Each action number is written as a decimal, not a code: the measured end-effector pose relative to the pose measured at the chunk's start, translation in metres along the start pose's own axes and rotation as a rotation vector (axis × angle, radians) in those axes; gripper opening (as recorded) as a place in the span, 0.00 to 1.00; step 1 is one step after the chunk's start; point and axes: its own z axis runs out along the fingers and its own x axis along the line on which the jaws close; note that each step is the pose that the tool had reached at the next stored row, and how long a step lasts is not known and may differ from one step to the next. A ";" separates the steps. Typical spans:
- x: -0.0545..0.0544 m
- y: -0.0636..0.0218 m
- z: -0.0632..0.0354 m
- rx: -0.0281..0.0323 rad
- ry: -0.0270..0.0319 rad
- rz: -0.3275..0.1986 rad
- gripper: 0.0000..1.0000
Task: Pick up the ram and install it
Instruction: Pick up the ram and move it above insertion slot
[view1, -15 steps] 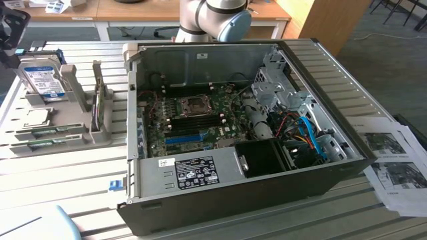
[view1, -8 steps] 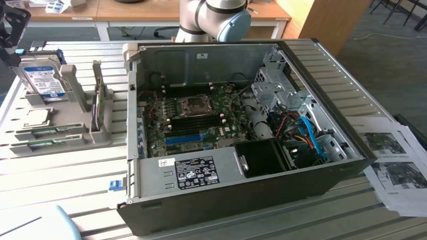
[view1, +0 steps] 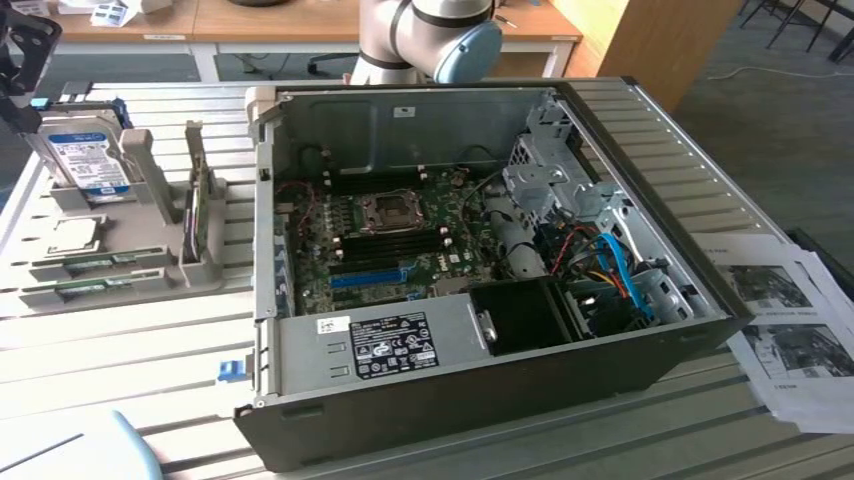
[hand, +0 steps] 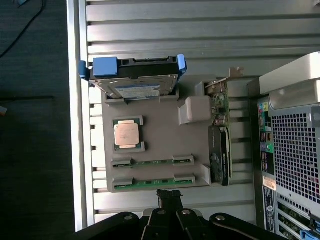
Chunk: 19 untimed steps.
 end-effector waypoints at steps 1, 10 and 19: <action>0.000 0.0000 0.0000 0.0000 0.0000 0.000 0.09; 0.000 0.0000 0.0000 -0.0006 0.0015 -0.033 0.09; 0.000 0.0000 0.0000 -0.0028 0.0070 -0.159 0.09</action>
